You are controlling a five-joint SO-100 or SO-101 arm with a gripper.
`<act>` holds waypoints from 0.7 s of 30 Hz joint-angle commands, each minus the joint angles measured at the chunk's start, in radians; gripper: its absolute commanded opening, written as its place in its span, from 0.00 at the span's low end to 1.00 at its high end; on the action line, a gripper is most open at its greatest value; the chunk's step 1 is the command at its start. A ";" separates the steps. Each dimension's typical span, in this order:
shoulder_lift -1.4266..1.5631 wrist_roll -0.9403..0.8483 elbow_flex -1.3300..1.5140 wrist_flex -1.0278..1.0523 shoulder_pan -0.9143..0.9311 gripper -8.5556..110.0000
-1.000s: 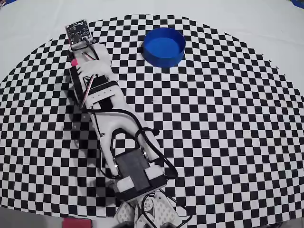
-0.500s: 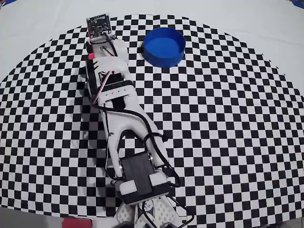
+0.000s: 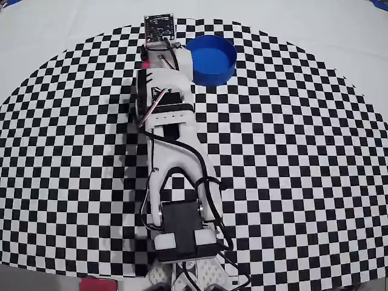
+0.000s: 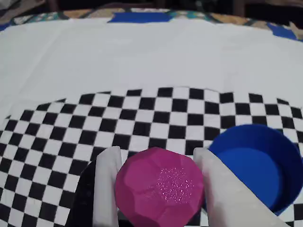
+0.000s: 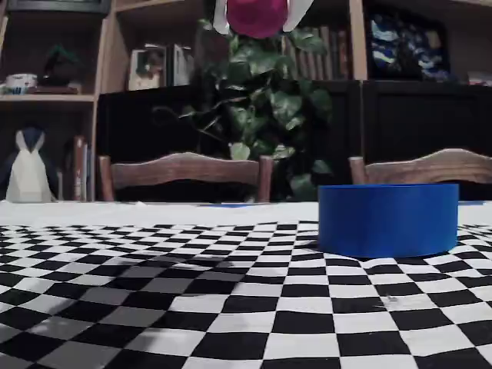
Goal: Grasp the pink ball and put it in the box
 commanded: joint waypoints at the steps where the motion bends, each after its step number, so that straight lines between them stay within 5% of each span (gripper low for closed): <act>1: 0.064 0.002 -0.005 -0.005 0.031 0.07; 21: 0.060 -0.002 0.000 -0.011 0.152 0.07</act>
